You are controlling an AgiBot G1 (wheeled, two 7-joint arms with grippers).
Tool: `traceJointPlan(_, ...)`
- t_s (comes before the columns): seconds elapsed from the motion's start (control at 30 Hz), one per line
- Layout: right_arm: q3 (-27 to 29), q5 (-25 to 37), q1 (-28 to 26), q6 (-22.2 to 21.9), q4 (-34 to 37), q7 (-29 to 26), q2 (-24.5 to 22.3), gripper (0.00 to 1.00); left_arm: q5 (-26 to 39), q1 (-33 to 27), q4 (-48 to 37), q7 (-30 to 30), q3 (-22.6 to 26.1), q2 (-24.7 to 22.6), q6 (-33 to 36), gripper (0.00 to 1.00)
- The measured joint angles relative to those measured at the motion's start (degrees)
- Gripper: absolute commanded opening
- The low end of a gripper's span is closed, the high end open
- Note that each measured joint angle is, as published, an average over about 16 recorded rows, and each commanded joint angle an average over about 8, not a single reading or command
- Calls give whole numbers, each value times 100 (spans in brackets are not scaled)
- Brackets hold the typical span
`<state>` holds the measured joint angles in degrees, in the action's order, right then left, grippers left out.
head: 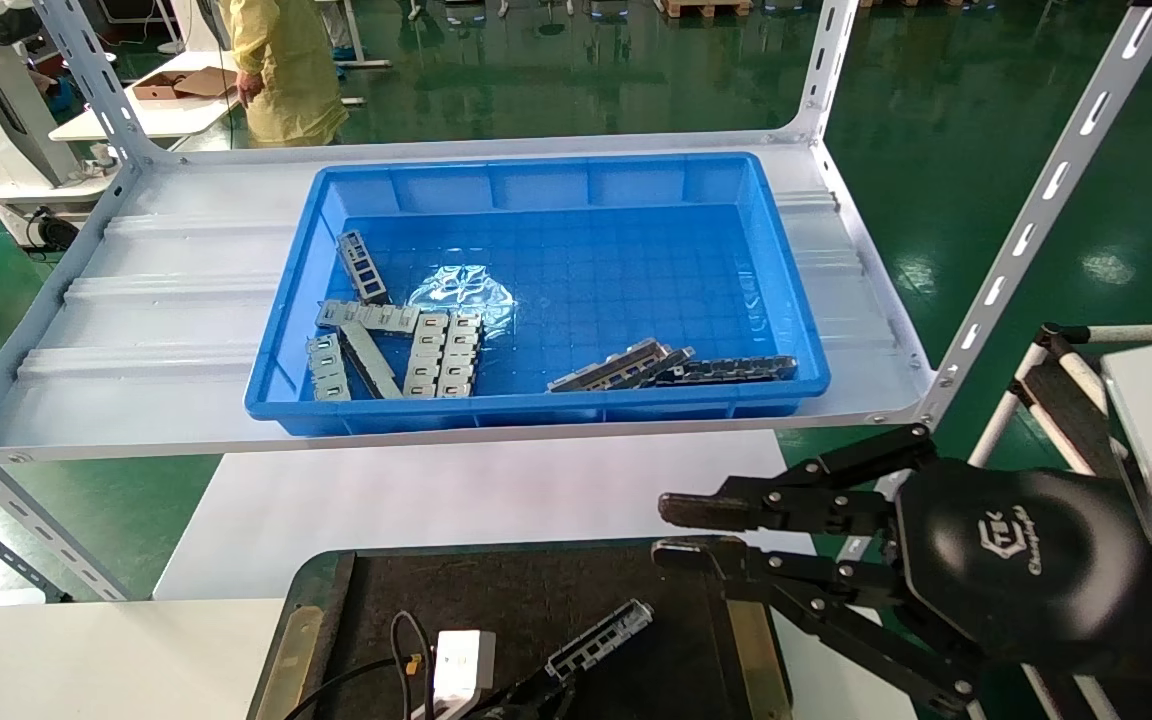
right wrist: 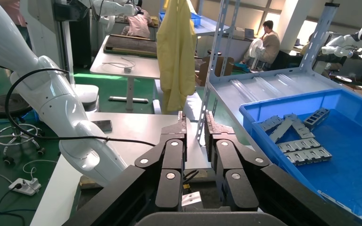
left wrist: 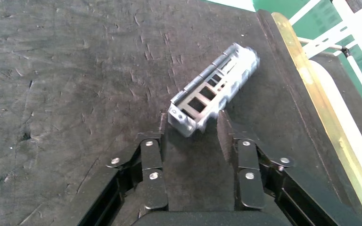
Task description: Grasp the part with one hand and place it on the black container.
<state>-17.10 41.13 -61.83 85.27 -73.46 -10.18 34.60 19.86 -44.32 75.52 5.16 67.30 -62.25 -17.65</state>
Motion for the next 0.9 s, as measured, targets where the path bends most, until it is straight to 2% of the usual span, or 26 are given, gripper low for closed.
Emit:
traceJointPlan(0.43, -4, -3, -1, -2, 0, 2, -2, 100, 429, -81, 74, -305, -44, 330, 668, 100)
traceJointPlan(0.67, -6, -4, -1, -3, 0, 3, -2, 100, 795, -116, 76, -569, -274, 675, 1497, 100)
traceJointPlan(0.9, -8, -6, -2, -3, 0, 4, -3, 100, 960, -98, 43, -857, -694, 1064, 2629, 100)
